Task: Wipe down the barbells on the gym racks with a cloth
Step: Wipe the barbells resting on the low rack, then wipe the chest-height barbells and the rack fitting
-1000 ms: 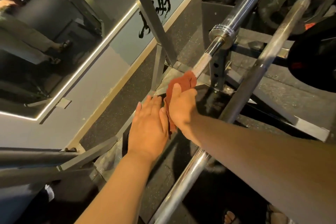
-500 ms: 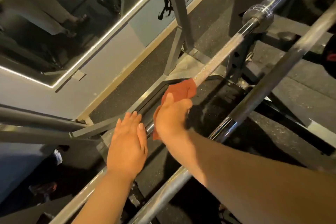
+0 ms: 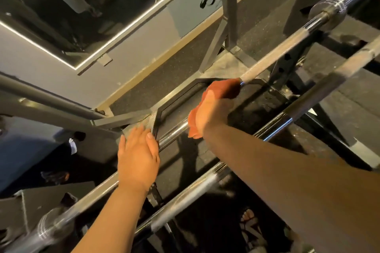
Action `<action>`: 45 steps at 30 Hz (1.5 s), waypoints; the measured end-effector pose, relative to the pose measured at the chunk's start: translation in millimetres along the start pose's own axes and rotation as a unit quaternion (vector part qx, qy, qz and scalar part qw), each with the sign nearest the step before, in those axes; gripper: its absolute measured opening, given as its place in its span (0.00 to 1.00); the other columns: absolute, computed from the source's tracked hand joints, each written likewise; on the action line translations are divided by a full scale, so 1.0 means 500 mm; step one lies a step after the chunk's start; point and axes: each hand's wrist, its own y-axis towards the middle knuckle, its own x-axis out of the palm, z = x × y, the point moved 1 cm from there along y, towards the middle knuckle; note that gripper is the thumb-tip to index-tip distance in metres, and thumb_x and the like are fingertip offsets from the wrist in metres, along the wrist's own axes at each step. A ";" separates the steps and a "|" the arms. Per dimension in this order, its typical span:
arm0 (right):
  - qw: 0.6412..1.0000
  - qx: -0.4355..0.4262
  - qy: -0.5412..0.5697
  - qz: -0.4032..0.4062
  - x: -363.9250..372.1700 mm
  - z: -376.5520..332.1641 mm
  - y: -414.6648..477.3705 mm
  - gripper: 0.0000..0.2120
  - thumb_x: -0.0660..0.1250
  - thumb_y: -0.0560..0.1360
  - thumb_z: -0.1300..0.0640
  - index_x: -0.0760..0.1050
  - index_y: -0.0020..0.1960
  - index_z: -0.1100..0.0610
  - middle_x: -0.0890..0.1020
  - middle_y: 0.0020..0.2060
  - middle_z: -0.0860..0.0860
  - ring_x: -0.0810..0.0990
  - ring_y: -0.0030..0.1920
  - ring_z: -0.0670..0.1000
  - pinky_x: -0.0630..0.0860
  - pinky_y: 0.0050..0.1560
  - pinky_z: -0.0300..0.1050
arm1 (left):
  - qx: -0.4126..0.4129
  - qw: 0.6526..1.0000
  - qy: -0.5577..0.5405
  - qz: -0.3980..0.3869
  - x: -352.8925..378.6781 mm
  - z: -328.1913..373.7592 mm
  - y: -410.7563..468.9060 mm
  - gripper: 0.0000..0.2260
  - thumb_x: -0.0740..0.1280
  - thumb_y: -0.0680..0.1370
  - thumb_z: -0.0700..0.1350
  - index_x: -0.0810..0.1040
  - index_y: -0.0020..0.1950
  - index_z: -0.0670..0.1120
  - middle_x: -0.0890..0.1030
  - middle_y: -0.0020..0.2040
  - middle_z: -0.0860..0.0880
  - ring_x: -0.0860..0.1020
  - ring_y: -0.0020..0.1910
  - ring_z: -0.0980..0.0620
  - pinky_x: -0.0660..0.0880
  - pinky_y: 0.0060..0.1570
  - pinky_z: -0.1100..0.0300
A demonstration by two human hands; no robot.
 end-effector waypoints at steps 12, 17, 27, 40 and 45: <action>0.907 0.052 -0.133 -0.397 0.016 -0.002 -0.229 0.19 0.54 0.86 0.48 0.66 0.69 0.61 0.75 0.62 0.55 0.73 0.56 0.54 0.69 0.58 0.47 | -0.152 0.927 -0.335 -0.071 -0.050 -0.025 -0.121 0.29 0.42 0.83 0.67 0.70 0.75 0.58 0.69 0.76 0.56 0.59 0.79 0.59 0.46 0.78 0.60; 0.887 0.000 -0.134 -0.442 -0.048 -0.034 -0.230 0.17 0.55 0.83 0.44 0.73 0.60 0.55 0.81 0.43 0.54 0.79 0.39 0.50 0.80 0.46 0.48 | -0.213 0.848 -0.481 -0.057 -0.149 0.089 -0.145 0.14 0.60 0.80 0.63 0.80 0.52 0.57 0.82 0.48 0.58 0.78 0.49 0.64 0.73 0.53 0.60; 0.888 -0.148 -0.013 -0.436 -0.251 -0.278 -0.215 0.15 0.76 0.75 0.53 0.80 0.59 0.53 0.86 0.48 0.48 0.85 0.49 0.45 0.80 0.49 0.39 | -0.120 0.802 -0.580 0.082 -0.435 0.180 -0.114 0.08 0.64 0.83 0.48 0.78 0.59 0.48 0.86 0.49 0.51 0.84 0.48 0.55 0.79 0.46 0.62; 0.802 -0.452 -0.056 -0.387 -0.450 -0.640 -0.299 0.05 0.72 0.77 0.54 0.82 0.49 0.56 0.84 0.40 0.51 0.81 0.40 0.46 0.76 0.43 0.42 | 0.075 0.807 -0.581 0.074 -0.788 0.298 -0.162 0.13 0.71 0.76 0.51 0.81 0.58 0.47 0.86 0.44 0.53 0.82 0.41 0.58 0.77 0.42 0.64; 0.798 -0.507 -0.037 -0.323 -0.500 -0.705 -0.336 0.11 0.72 0.76 0.48 0.83 0.44 0.55 0.82 0.37 0.48 0.78 0.36 0.45 0.72 0.39 0.37 | 0.065 0.870 -0.441 0.209 -0.890 0.324 -0.195 0.06 0.67 0.81 0.48 0.83 0.53 0.56 0.84 0.47 0.59 0.82 0.49 0.61 0.78 0.49 0.65</action>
